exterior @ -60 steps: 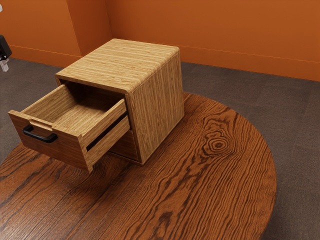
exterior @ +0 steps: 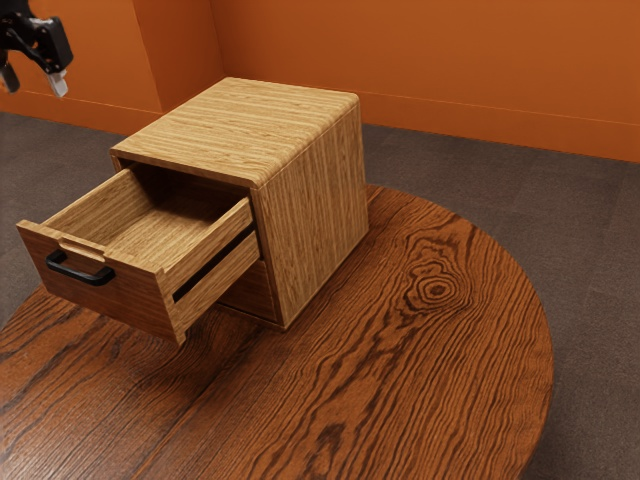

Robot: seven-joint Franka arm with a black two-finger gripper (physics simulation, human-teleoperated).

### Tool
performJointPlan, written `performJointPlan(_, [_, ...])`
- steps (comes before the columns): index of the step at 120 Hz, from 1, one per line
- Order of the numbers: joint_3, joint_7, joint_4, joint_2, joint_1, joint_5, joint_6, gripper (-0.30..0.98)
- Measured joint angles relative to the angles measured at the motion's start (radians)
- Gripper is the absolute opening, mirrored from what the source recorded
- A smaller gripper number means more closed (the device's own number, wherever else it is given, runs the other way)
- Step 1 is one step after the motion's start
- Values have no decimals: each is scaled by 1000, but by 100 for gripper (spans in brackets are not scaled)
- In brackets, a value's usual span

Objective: Push the drawer handle with one arm to close the drawer

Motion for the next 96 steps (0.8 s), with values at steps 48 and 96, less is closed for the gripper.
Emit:
performJointPlan(48, [-460, -66, -458, -110, 469, -60, -21, -4])
performJointPlan(96, [-567, -134, -773, -232, 655, -112, 98, -9])
